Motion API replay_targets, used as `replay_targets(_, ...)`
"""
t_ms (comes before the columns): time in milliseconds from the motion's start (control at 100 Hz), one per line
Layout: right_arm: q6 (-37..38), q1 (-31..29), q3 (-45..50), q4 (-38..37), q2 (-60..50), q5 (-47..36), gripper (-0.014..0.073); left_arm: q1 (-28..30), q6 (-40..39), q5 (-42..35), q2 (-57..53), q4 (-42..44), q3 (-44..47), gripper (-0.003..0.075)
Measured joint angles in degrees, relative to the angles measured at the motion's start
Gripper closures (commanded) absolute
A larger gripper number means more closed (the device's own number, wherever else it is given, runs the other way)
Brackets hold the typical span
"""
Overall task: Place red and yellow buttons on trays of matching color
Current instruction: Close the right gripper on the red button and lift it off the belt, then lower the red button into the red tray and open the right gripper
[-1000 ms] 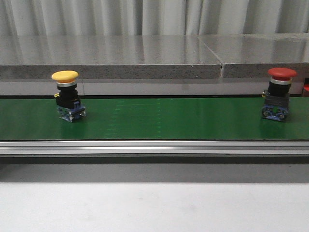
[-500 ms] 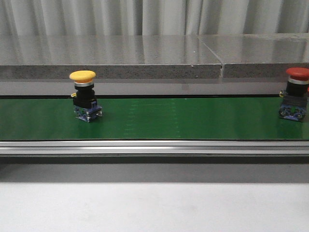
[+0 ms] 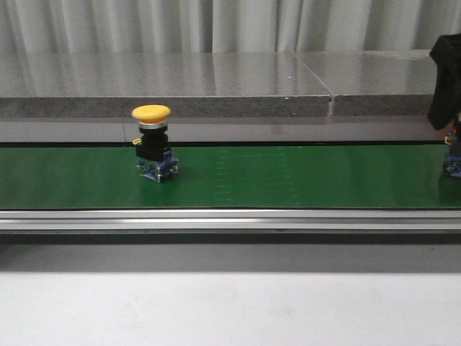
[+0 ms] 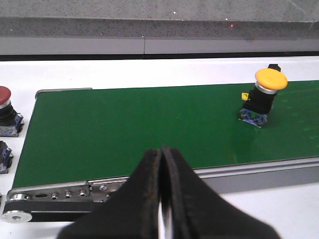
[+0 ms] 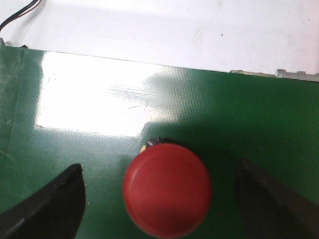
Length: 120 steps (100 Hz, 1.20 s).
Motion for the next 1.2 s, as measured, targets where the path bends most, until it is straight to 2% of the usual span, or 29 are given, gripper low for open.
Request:
replay_targets(160,0.00,-0.08,-1.31,-1.44,2.71,-0.14,0.0415,0.00,0.00,0.00,0.00,0.00,0.00,0.0739)
replay_targets(250,0.00,-0.08,-2.31,-1.56,2.71,1.71,0.0519,0.00,0.00,0.00,0.00,0.00,0.00,0.0739)
replay_targets(460,-0.04,-2.38,-10.79,-1.67,2.94,9.49,0.0526,0.00,0.00,0.00,0.00,0.00,0.00,0.0739)
replay_targets(680,-0.04,-13.54,-20.05,-1.67,4.37,11.53,0.0526,0.00,0.00,0.00,0.00,0.00,0.00,0.0739)
replay_targets(930,-0.04,-24.00,-21.94,-1.89,10.76,7.34,0.0526,0.00,0.00,0.00,0.00,0.00,0.00,0.0739)
replay_targets(1200,-0.04,-25.75,-21.94,-1.78,20.03,-0.54,0.0526,0.00,0.00,0.00,0.00,0.00,0.00,0.0739)
